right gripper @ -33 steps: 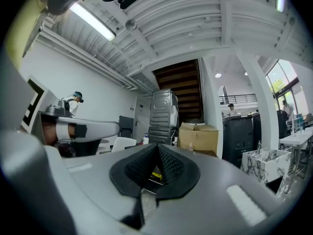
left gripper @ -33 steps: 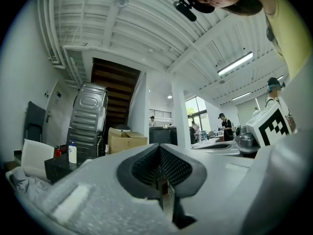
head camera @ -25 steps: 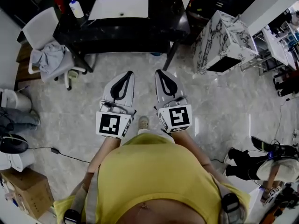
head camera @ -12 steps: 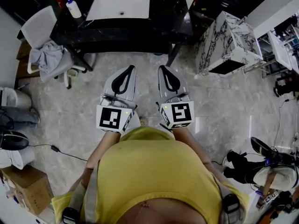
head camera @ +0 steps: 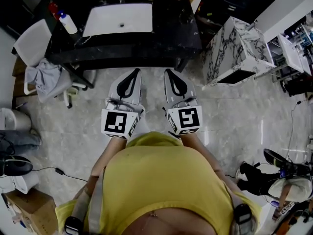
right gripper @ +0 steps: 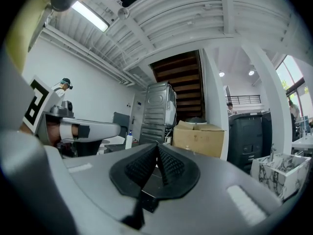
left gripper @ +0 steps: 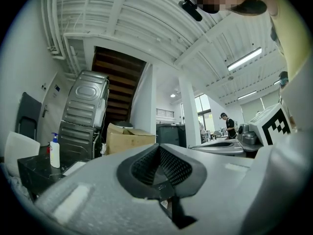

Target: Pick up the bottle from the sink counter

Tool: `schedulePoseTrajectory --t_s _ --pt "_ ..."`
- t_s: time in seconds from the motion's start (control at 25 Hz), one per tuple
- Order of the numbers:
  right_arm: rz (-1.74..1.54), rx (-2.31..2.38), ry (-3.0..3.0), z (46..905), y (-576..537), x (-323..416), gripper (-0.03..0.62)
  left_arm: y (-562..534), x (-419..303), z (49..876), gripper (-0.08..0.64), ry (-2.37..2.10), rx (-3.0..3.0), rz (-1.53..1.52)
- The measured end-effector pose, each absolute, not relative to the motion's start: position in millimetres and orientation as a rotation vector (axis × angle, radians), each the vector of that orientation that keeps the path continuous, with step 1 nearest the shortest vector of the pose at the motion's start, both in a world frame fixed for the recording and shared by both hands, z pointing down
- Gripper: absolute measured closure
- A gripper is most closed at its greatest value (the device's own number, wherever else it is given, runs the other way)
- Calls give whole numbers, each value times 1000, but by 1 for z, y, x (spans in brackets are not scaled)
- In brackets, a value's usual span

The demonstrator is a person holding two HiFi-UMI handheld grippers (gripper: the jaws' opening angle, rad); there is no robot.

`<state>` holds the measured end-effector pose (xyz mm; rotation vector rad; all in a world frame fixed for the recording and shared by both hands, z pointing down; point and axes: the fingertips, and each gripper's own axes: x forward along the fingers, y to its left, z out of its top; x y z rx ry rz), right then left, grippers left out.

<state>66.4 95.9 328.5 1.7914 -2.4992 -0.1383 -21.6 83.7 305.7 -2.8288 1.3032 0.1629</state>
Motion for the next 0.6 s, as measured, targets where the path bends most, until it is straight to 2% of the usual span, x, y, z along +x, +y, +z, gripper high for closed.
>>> schedulePoseTrajectory --t_s 0.6 --pt "-137 1830 -2433 324 -153 70 497 -165 -18 294 558 1201 -2854 139"
